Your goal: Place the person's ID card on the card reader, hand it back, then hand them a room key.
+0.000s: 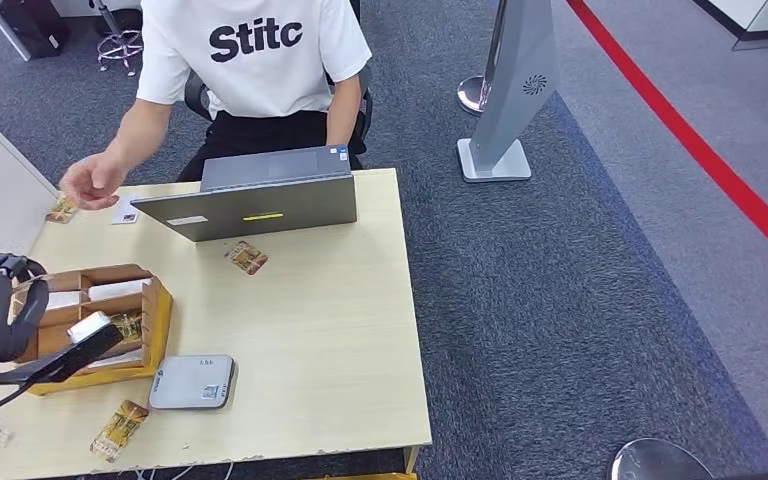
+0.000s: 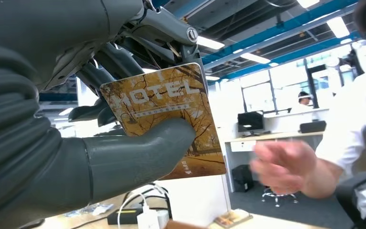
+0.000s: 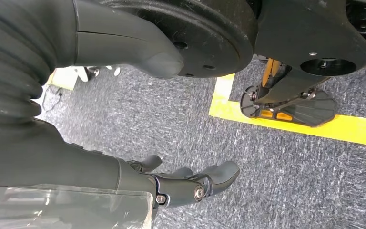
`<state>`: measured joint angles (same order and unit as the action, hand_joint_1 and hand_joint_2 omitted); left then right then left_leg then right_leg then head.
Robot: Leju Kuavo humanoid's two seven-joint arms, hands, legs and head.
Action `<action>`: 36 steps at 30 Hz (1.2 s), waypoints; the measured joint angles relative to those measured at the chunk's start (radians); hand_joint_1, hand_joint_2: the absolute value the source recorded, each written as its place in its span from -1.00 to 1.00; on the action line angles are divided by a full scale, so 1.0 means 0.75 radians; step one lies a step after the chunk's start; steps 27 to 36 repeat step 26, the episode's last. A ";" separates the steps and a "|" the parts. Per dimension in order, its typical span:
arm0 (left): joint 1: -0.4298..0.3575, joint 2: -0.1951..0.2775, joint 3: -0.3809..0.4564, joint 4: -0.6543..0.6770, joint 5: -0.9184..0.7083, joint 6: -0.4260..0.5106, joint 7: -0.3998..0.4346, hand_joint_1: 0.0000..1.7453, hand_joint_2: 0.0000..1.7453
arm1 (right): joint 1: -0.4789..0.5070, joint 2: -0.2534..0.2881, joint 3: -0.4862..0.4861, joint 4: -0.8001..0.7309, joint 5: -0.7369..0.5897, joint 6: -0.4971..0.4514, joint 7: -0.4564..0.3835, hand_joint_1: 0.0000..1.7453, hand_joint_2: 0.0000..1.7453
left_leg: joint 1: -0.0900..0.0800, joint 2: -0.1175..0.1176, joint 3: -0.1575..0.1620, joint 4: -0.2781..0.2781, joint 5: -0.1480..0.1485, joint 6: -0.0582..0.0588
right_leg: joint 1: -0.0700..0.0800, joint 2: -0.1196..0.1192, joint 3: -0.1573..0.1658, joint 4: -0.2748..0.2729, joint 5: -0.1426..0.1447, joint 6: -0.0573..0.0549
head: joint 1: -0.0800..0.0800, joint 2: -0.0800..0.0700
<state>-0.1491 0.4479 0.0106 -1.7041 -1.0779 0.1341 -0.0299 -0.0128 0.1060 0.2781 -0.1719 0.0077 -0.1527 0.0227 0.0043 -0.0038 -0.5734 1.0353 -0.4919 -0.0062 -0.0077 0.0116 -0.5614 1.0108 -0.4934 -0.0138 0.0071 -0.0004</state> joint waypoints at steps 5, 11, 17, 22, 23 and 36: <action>-0.165 -0.016 -0.003 0.140 -0.033 -0.045 0.040 1.00 1.00 | -0.006 0.000 0.007 0.000 0.021 0.012 0.018 -1.00 1.00 | 0.000 0.000 0.000 0.000 0.002 -0.001 | 0.000 0.001 0.000 0.000 0.002 0.001 | 0.000 0.000; -0.300 -0.033 -0.019 0.299 -0.049 -0.057 0.056 1.00 1.00 | -0.009 0.000 0.019 0.000 0.033 0.016 0.036 -1.00 1.00 | 0.000 0.001 0.000 0.000 0.002 -0.001 | 0.000 0.002 0.000 0.000 0.002 0.000 | 0.000 0.000; -0.351 -0.055 -0.043 0.372 -0.060 -0.045 0.059 -0.26 1.00 | -0.011 0.000 0.024 0.000 0.041 0.018 0.045 -1.00 1.00 | 0.000 0.003 0.000 0.000 0.002 -0.001 | 0.000 0.004 -0.001 0.000 0.002 0.000 | 0.000 0.000; -0.350 -0.083 -0.062 0.391 -0.070 0.027 0.050 -1.00 1.00 | -0.010 0.000 0.024 0.000 0.036 0.018 0.068 -1.00 1.00 | 0.000 0.003 0.000 0.000 0.002 -0.001 | 0.000 0.004 -0.001 0.000 0.002 0.000 | 0.000 0.000; -0.345 -0.090 -0.065 0.392 -0.068 0.054 0.046 -1.00 1.00 | -0.009 0.000 0.024 0.001 0.034 0.017 0.074 -1.00 1.00 | 0.000 0.003 0.000 0.000 0.002 -0.001 | 0.000 0.004 -0.001 0.000 0.002 0.000 | 0.000 0.000; -0.326 -0.105 -0.068 0.388 -0.047 0.127 0.035 -1.00 1.00 | -0.005 0.000 0.024 0.001 0.028 0.012 0.087 -1.00 1.00 | 0.000 0.003 0.000 0.000 0.002 -0.001 | 0.000 0.004 -0.001 0.000 0.002 0.000 | 0.000 0.000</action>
